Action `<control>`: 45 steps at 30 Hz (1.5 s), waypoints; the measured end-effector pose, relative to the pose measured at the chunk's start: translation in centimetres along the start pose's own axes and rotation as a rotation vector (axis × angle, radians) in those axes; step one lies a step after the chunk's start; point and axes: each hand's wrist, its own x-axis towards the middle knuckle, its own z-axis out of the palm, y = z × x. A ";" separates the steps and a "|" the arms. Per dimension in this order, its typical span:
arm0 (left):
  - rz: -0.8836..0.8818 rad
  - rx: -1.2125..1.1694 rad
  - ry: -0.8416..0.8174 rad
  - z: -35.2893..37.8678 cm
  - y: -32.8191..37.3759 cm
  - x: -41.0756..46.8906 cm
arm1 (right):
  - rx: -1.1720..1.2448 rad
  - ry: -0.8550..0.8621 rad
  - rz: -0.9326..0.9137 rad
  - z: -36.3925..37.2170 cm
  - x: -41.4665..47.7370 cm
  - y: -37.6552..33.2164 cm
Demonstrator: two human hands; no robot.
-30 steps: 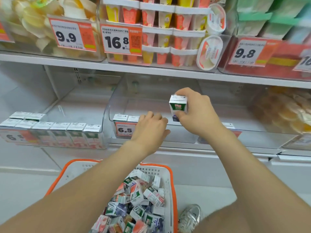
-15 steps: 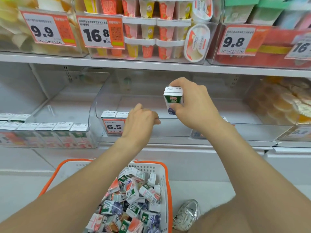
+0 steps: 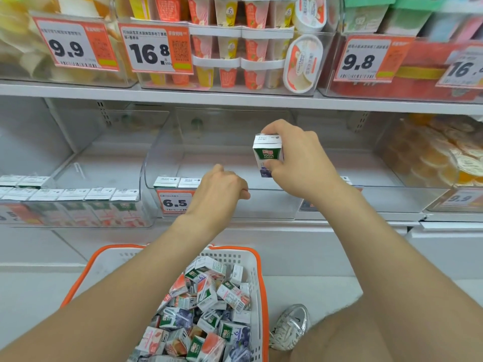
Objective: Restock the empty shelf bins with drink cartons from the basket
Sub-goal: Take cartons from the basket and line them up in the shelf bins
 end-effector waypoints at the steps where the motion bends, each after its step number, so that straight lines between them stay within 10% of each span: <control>1: -0.009 -0.013 -0.010 0.2 0.0 -0.1 | -0.002 -0.005 0.003 0.0 -0.1 0.0; 19: 0.148 -0.012 0.342 -0.3 10.1 1.4 | -0.001 0.255 0.102 -5.9 -2.9 6.1; 45: 0.100 0.265 0.147 3.6 16.4 7.1 | -0.190 -0.349 0.421 -5.3 -2.3 19.9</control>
